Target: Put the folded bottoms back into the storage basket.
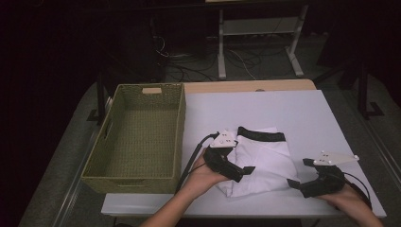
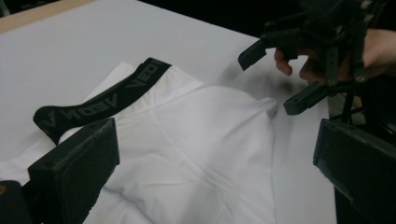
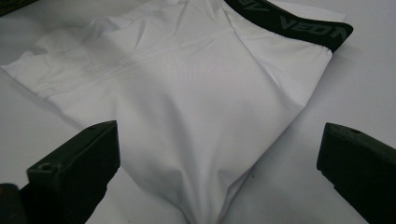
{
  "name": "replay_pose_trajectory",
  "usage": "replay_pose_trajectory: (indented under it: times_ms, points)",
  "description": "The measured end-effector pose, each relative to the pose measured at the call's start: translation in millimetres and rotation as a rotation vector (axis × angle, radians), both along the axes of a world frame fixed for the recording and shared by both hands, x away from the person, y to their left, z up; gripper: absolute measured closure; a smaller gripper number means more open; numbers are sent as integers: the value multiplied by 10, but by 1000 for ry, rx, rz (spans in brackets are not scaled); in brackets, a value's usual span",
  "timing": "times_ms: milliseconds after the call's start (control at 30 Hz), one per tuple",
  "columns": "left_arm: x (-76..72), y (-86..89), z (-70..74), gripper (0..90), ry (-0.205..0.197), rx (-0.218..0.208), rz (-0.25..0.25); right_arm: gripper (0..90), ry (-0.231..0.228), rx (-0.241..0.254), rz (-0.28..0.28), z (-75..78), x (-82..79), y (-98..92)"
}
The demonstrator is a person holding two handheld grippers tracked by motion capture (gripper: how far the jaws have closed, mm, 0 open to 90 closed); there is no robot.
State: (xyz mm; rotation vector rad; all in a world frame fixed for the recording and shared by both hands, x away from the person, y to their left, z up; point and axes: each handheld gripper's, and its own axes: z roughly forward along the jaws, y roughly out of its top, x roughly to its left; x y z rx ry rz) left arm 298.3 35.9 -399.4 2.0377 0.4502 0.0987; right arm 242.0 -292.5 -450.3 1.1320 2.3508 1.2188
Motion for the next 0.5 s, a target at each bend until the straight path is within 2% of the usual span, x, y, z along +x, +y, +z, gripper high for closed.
replay_pose_trajectory:
  times_ms: [500]
  points:
    - [127,-49,-204,3,26,25,39,0,-1,-5,13,-4,-3,2]
